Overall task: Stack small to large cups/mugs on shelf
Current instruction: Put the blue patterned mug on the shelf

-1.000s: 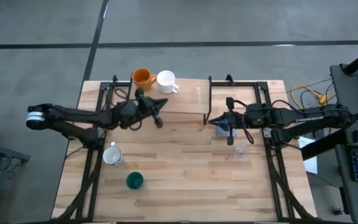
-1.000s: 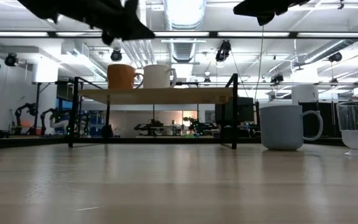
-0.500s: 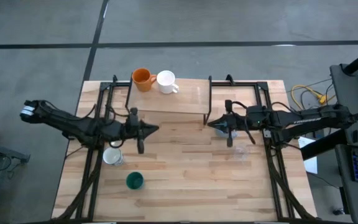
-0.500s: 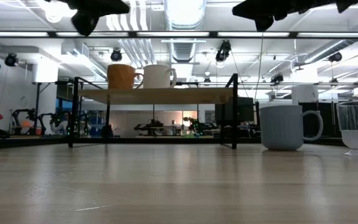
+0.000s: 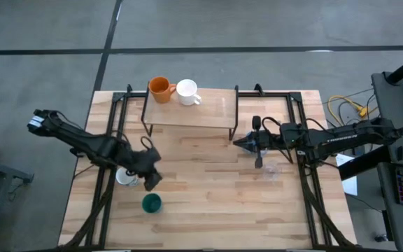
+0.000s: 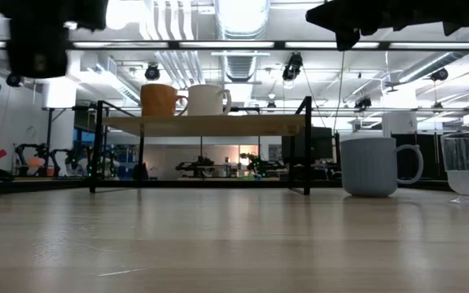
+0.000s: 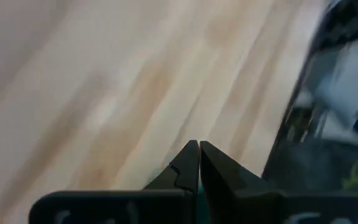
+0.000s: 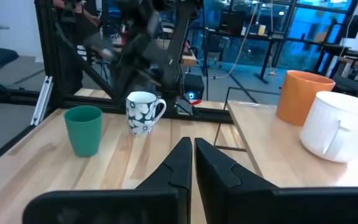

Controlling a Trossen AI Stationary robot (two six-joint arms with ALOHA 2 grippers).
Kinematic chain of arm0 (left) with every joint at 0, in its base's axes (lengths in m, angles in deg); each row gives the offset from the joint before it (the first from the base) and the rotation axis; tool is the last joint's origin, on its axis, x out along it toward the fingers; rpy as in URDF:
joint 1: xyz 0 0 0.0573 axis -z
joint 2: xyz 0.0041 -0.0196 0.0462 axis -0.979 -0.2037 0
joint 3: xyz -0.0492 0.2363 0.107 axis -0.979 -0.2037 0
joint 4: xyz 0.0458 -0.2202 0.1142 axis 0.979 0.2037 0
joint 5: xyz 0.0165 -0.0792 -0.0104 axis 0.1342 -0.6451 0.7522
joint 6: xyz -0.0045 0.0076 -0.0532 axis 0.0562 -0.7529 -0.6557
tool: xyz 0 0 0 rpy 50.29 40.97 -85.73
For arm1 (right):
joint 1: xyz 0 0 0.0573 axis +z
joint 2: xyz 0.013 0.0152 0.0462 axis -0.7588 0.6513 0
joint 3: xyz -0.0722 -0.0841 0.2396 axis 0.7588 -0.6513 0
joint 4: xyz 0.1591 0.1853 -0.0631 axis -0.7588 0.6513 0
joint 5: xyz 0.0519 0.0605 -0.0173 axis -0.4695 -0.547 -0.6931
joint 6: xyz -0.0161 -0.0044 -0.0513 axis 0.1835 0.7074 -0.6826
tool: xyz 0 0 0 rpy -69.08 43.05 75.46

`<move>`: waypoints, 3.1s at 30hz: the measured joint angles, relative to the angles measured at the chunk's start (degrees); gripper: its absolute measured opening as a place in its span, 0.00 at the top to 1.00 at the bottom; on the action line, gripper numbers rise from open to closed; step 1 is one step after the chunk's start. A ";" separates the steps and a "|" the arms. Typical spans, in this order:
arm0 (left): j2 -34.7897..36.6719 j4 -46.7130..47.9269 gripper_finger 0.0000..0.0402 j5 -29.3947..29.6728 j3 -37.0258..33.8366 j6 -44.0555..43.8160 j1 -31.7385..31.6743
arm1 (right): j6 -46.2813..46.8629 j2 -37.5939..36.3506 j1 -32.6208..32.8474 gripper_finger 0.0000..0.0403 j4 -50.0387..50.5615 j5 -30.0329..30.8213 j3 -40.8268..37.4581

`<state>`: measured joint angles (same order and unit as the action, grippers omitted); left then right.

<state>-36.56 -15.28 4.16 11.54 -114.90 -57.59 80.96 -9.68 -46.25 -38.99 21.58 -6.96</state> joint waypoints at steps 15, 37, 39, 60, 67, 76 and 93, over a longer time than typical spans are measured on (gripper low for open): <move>-13.62 38.47 1.00 -9.09 16.33 -9.21 2.29 | -1.36 0.00 0.00 0.97 -0.37 0.00 0.30; -12.50 38.50 0.91 -13.16 14.62 -10.71 3.50 | -2.43 0.00 0.00 0.97 -0.37 -0.24 0.27; -12.64 38.53 0.85 -13.44 14.42 -10.21 3.50 | -2.43 0.00 0.00 0.97 -0.37 -0.24 0.27; -14.48 38.83 0.51 -7.19 10.72 -8.91 3.46 | -2.42 0.00 0.00 0.97 -0.31 -0.26 0.23; -15.48 38.22 0.51 -6.95 8.90 -9.02 3.50 | -2.40 0.00 0.00 0.97 -0.33 -0.26 0.23; -18.47 37.69 0.52 -5.65 8.90 -8.88 3.50 | -2.40 0.00 0.00 0.97 -0.39 -0.24 0.23; -18.38 37.90 0.95 -5.88 9.19 -7.54 3.50 | -2.40 0.00 0.00 0.97 -0.44 -0.24 0.23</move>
<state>-54.95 22.62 -1.72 20.73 -122.44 -54.09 78.56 -9.68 -46.25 -39.43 21.34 -6.73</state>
